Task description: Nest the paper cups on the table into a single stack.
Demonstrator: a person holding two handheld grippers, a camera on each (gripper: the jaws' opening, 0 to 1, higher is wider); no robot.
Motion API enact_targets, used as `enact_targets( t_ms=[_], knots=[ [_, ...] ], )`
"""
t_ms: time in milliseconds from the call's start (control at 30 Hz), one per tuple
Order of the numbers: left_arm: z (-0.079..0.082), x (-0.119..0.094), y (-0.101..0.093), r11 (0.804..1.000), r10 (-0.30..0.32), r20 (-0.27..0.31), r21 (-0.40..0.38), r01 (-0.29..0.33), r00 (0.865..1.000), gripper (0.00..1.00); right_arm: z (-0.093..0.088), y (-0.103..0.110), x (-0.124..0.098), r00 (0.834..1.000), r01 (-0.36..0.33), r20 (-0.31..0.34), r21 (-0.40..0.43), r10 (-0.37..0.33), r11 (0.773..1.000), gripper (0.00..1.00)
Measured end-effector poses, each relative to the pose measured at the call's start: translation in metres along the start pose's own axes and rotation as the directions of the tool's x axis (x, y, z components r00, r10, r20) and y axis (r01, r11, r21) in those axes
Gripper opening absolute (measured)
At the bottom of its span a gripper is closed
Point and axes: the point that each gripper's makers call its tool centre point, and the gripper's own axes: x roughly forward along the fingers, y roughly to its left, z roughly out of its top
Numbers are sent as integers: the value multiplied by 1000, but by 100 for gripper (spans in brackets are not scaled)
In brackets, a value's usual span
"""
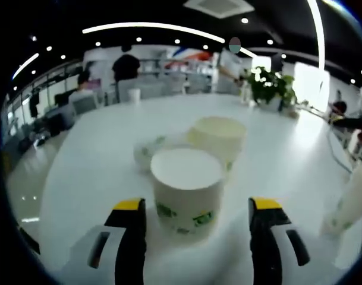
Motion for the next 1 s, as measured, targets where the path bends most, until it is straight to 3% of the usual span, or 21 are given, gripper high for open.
enact_targets(
  t_ms=[267, 433, 1000],
  knots=[
    [7, 8, 3, 1000, 6, 3, 21, -7, 1000, 57, 2, -3, -1, 1000, 8, 4, 10, -8, 1000, 100],
    [5, 11, 4, 999, 2, -21, 38, -1, 1000, 43, 3, -1, 1, 1000, 3, 5, 8, -3, 1000, 100],
    [8, 10, 7, 998, -10, -27, 57, 11, 1000, 42, 6, -2, 3, 1000, -1, 7, 9, 1, 1000, 100]
  ],
)
